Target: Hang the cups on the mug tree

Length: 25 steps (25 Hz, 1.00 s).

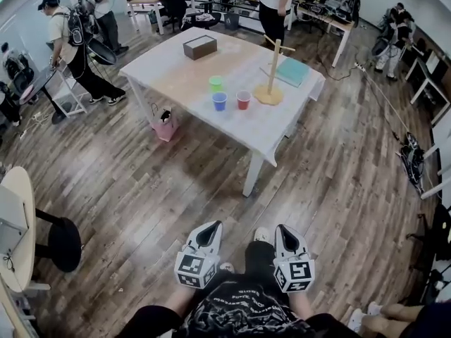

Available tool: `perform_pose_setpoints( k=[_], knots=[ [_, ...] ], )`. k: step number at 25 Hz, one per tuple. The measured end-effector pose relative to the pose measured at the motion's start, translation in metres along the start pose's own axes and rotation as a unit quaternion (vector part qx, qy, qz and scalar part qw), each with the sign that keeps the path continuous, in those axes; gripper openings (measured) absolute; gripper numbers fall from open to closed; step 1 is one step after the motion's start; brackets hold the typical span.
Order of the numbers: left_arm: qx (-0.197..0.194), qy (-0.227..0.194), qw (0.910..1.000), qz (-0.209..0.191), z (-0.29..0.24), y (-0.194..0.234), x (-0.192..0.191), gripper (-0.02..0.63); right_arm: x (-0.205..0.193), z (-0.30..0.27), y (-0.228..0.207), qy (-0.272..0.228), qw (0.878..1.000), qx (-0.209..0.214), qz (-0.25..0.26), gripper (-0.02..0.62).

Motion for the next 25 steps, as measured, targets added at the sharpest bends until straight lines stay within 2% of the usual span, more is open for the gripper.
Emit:
perform_pose_setpoints(
  k=[5, 14, 25],
  knots=[
    [0.022, -0.002, 0.9997, 0.015, -0.042, 0.013, 0.009, 0.020, 0.008, -0.044, -0.030, 0.007, 1.000, 0.021, -0.007, 0.009],
    [0.066, -0.008, 0.9974, 0.028, -0.141, 0.027, 0.039, 0.020, 0.050, -0.139, -0.105, 0.001, 0.998, 0.068, 0.005, 0.009],
    [0.107, -0.015, 0.9930, 0.049, -0.261, 0.028, 0.064, 0.020, 0.088, -0.231, -0.194, 0.005, 0.991, 0.130, 0.013, 0.009]
  ],
)
Point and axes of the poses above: the fingertips, and each gripper's own axes: z backward along the fingers, y to its left, x out of its top, the point moved 3 cm from there along z, backward along the fingers, and after that the axes turned 1 degree about -y, right-handed, at the moved point
